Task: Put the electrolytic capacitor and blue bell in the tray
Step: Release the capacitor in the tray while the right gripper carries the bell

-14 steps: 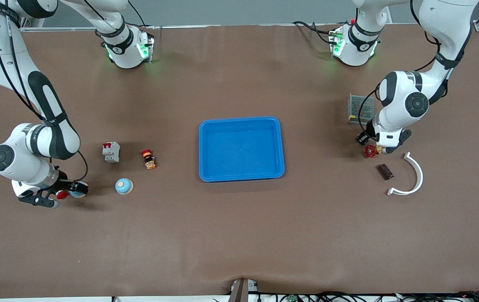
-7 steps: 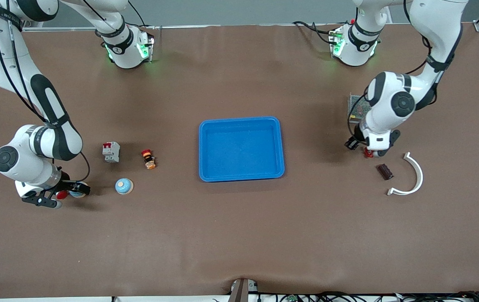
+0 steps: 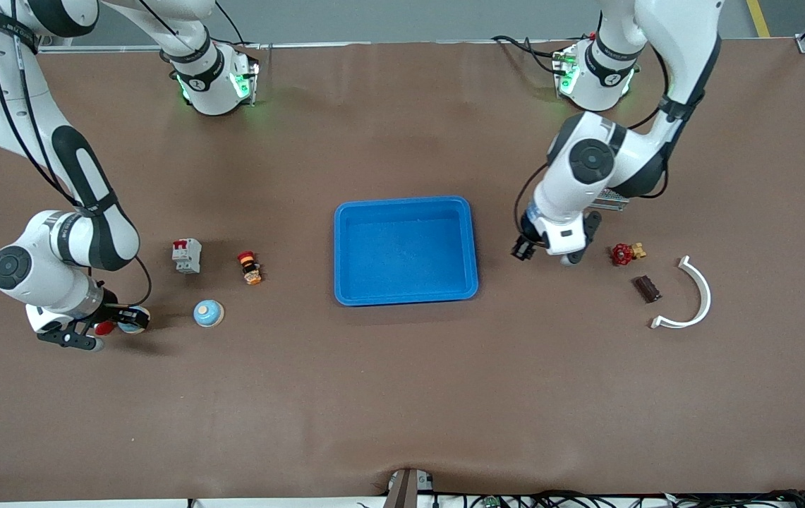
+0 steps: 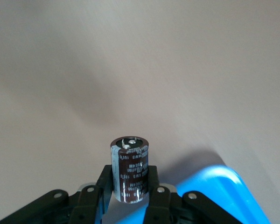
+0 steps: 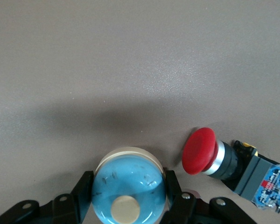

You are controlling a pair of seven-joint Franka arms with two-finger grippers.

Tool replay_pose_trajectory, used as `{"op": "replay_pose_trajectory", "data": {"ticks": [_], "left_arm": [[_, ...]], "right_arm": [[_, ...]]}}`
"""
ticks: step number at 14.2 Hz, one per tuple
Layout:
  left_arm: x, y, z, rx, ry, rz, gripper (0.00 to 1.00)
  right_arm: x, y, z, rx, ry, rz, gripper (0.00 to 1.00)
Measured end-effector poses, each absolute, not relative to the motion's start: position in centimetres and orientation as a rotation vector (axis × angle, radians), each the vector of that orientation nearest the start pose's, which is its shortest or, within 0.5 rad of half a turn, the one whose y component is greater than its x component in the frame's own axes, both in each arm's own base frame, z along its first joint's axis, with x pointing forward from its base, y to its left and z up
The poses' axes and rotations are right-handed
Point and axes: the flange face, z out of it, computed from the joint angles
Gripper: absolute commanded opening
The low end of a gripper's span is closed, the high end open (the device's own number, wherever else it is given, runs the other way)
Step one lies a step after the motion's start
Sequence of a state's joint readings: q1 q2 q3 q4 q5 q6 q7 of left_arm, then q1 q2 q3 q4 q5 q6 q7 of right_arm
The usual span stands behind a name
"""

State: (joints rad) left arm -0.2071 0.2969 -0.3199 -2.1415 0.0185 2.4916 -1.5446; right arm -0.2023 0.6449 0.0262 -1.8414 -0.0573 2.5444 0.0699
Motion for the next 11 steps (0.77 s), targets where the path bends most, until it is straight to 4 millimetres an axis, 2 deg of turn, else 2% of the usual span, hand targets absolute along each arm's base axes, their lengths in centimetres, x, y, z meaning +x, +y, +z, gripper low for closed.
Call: {"op": "replay_pose_trajectory", "data": {"ticks": [2,5,7,9,11], "left_arm": [[49.2,-32.8,27.3,-2.855,-1.551,0.079,0.00],[48.7,-37.4,26.5,-2.871,-1.554,0.112,0.00],[48.6,-39.4,25.6,-2.877,-1.548,0.136,0.00],[48.0,-40.9,24.2,-2.858,-1.558,0.167,0.00],[47.0,-42.3,22.7,-2.838,-1.555,0.196,0.00]], "right_arm": [[64.0,-11.0,18.7,-3.143,0.315,-0.031,0.00],[64.5,-10.2,23.1,-3.141,0.302,0.095,0.00],[64.7,-9.3,26.2,-3.137,0.302,0.122,0.00],[64.8,-7.9,28.2,-3.127,0.372,0.109,0.00],[64.9,-5.1,29.3,-3.114,0.492,0.114,0.00]]}}
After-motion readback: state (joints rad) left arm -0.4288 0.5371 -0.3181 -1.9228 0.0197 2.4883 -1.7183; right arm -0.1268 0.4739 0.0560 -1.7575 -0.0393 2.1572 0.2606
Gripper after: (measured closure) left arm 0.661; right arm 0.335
